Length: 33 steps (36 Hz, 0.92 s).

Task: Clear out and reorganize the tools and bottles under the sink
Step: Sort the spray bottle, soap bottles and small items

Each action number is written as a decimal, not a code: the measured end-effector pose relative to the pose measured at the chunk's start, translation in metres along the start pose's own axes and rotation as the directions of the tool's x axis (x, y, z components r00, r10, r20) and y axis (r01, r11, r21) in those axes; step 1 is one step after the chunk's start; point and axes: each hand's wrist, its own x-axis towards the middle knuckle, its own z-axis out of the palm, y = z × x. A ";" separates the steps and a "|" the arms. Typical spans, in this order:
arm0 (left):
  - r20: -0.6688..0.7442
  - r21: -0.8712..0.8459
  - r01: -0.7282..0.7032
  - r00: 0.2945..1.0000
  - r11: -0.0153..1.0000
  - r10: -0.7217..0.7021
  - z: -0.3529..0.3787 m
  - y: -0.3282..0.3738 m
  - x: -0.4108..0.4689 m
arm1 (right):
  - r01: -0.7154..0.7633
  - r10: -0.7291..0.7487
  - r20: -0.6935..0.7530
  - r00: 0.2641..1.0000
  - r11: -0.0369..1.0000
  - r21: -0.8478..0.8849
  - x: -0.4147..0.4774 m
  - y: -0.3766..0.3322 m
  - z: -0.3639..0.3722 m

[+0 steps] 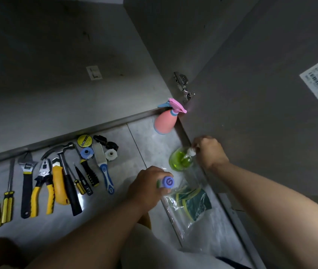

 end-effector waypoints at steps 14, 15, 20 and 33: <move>0.008 0.003 -0.007 1.000 1.000 0.007 -0.001 -0.004 0.001 | -0.064 0.063 -0.018 0.998 0.997 -0.044 0.059 -0.041 -0.003; 0.007 -0.012 -0.002 1.000 1.000 0.002 -0.001 -0.004 0.002 | -0.074 0.074 -0.018 0.997 0.997 -0.019 0.056 -0.042 -0.002; -0.144 -0.173 0.042 0.987 0.984 -0.067 -0.008 0.000 0.011 | -0.072 0.092 -0.240 0.966 0.993 0.089 0.008 -0.040 0.016; -0.254 -0.217 -0.039 0.967 0.975 -0.018 -0.011 0.031 0.033 | -0.113 0.139 0.042 0.989 0.552 0.826 -0.060 -0.055 0.100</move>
